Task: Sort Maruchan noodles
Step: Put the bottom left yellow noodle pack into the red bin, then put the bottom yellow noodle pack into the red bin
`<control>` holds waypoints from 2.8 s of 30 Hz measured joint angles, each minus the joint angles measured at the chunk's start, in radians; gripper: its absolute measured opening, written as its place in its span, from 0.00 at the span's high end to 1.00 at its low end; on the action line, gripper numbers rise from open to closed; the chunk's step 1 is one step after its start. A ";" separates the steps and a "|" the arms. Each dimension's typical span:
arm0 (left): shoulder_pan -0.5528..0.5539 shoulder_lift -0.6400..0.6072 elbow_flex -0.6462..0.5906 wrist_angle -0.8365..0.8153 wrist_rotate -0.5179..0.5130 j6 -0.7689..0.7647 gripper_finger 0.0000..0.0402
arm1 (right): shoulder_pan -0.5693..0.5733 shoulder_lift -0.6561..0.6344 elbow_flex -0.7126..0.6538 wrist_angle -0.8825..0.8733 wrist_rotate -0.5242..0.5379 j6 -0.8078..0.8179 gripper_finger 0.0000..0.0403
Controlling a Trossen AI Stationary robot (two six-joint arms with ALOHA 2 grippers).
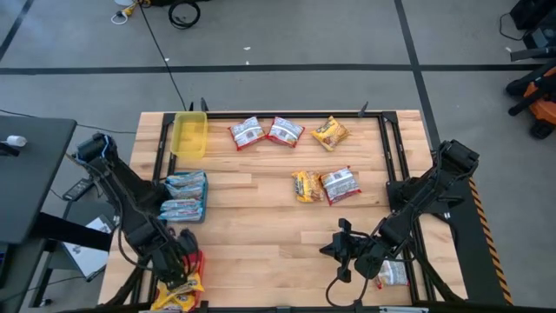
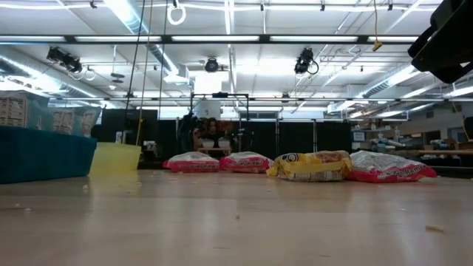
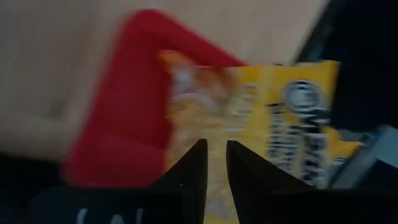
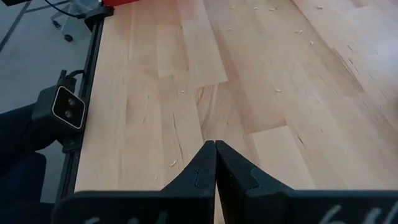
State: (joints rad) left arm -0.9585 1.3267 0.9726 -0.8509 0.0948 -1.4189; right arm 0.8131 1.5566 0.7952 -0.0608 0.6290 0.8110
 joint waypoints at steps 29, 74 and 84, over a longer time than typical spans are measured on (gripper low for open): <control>0.085 0.300 0.001 0.181 0.267 0.351 0.98 | 0.023 0.000 0.000 0.023 0.006 -0.001 0.97; 0.189 -0.094 -0.201 0.331 0.227 0.103 0.95 | -0.059 0.000 0.010 0.000 0.111 -0.140 0.97; 0.290 -0.103 -0.201 0.763 -0.281 0.728 0.94 | -0.304 0.145 0.322 -0.409 0.064 -0.573 0.95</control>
State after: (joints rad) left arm -0.6686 1.2232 0.7719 -0.0882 -0.1866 -0.6905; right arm 0.5096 1.7020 1.1168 -0.4700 0.6928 0.2380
